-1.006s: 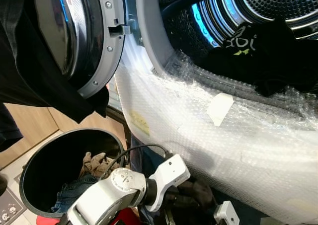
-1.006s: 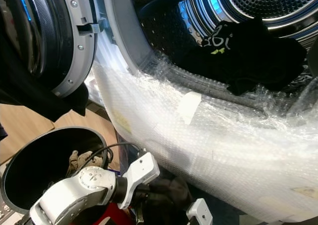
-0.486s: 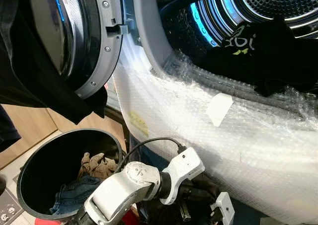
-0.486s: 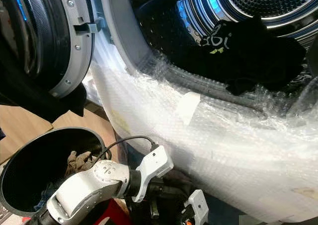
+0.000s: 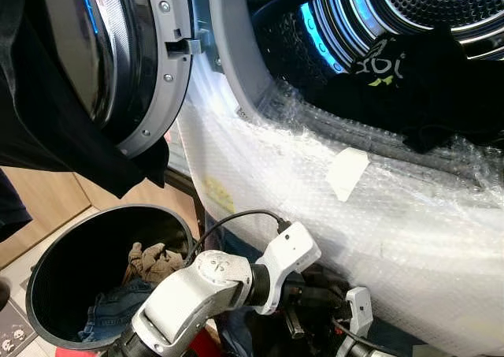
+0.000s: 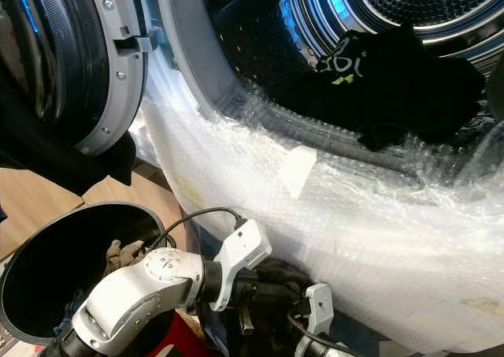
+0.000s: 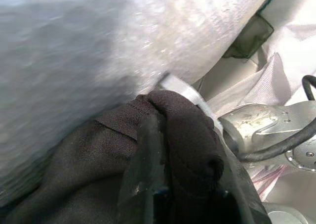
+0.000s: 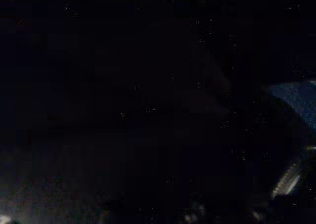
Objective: Clothes washing
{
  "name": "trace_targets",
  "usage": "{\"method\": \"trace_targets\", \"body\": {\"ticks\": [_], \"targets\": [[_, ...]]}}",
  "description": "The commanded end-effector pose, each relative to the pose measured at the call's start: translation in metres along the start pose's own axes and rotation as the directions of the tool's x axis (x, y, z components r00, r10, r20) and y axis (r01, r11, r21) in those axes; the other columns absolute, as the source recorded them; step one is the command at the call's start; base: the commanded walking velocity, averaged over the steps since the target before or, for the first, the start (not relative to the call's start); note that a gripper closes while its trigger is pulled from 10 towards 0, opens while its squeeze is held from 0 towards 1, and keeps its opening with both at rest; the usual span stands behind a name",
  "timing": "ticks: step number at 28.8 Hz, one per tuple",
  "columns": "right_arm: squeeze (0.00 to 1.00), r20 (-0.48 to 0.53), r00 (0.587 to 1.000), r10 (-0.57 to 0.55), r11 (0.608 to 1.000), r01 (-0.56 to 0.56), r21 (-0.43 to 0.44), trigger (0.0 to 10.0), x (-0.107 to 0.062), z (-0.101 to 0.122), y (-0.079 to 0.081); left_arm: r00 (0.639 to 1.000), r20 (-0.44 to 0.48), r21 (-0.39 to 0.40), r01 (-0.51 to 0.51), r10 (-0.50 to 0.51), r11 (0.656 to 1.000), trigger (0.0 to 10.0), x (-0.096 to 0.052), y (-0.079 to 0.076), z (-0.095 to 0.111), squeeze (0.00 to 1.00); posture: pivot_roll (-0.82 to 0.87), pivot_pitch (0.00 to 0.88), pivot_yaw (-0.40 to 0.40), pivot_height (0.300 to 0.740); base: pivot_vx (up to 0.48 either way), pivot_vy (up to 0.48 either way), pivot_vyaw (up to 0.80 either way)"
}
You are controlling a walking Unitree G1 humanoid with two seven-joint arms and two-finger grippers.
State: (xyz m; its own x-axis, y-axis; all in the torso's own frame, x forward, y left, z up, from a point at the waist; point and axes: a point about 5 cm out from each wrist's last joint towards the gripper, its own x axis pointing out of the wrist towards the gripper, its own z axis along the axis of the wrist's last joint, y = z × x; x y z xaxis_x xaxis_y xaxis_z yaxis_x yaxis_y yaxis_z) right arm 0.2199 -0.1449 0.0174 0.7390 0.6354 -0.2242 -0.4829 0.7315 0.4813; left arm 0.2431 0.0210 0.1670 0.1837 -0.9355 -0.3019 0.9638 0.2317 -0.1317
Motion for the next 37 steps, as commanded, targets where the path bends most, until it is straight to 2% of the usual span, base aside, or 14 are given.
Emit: {"method": "trace_targets", "body": {"ticks": [1,7,13,16,37], "targets": [[0.00,0.035,0.999,-0.032,0.999,0.031,0.012,0.0,-0.006,0.002,-0.006,0.999,0.034,0.023,0.019,-0.020,1.000,0.0,-0.004,-0.004,0.009,0.00,-0.04,0.060,-0.004,0.740,0.000,0.000,0.00],[0.00,0.054,0.998,-0.032,0.999,0.031,0.023,0.0,-0.008,0.003,-0.006,0.999,0.029,0.017,0.019,-0.019,1.000,0.0,-0.005,-0.004,0.007,0.00,-0.05,0.058,-0.001,0.740,0.000,0.000,0.00],[0.00,0.068,0.996,0.053,0.998,-0.056,0.041,0.0,-0.009,0.003,0.002,0.999,0.025,0.017,0.029,-0.030,0.999,0.0,-0.007,-0.007,0.006,0.00,-0.04,0.054,0.003,0.740,0.000,0.000,0.00],[0.00,0.038,0.992,0.122,0.991,-0.124,0.045,0.0,-0.011,-0.003,0.010,0.999,0.020,0.013,0.029,-0.030,0.999,0.0,-0.008,-0.008,0.004,0.00,-0.04,0.046,0.005,0.740,0.000,0.000,0.00],[0.00,0.030,0.989,0.142,0.988,-0.143,0.053,0.0,-0.012,-0.005,0.012,0.999,0.018,0.012,0.030,-0.031,0.999,0.0,-0.009,-0.010,0.003,0.00,-0.04,0.045,0.006,0.740,0.000,0.000,0.00]]}}
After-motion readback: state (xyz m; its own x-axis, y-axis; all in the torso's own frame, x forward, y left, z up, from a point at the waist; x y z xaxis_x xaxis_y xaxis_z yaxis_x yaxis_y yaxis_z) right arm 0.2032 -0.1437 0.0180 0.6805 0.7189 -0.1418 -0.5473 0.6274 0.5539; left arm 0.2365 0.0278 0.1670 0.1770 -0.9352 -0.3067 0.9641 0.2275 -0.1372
